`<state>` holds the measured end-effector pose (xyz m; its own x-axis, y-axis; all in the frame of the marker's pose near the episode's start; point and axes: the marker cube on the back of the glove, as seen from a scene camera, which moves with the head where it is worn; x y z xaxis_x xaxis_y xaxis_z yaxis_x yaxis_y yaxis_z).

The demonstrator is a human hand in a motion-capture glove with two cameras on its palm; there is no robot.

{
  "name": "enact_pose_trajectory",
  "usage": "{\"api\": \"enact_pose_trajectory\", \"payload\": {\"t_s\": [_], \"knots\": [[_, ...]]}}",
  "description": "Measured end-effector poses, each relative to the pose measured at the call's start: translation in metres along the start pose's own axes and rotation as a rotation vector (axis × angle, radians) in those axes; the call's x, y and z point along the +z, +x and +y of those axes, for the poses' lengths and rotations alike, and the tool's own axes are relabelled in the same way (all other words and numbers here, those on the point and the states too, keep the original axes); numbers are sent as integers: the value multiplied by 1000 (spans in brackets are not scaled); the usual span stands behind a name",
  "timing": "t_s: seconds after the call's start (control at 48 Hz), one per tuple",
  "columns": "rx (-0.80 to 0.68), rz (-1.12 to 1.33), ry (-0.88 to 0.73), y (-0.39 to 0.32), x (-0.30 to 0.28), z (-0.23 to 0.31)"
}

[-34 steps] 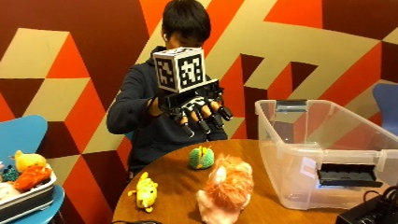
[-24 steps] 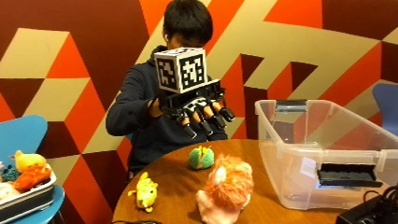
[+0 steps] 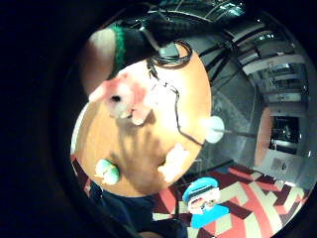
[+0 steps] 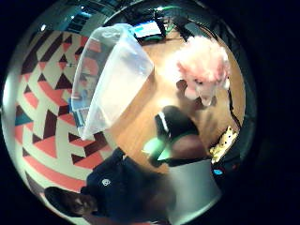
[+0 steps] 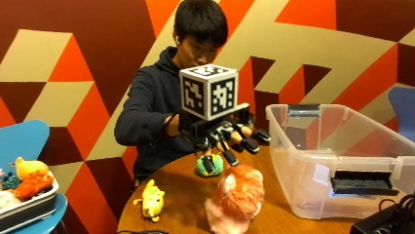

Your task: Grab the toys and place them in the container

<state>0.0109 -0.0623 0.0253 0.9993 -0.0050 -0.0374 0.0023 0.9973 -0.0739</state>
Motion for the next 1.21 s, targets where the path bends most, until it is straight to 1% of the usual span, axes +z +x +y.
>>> {"api": "enact_pose_trajectory", "payload": {"t_s": [0.125,0.208,0.25,0.334,0.417,0.479,0.584,0.709,0.834,0.938,1.022,1.084,1.147,1.209], "knots": [[23,47,-104,5,35,-40],[48,58,-158,7,63,-55],[50,73,-159,8,78,-58],[35,120,-64,6,97,-62],[-7,142,72,3,99,-61],[-23,112,142,2,98,-58],[-44,-18,168,1,80,-47],[-82,-96,220,-10,31,-21],[-168,-157,267,-41,-32,12],[-275,-194,296,-82,-76,31],[-354,-270,325,-120,-93,35],[-400,-391,361,-157,-99,31],[-426,-532,387,-190,-96,22],[-450,-640,373,-221,-86,16]]}}
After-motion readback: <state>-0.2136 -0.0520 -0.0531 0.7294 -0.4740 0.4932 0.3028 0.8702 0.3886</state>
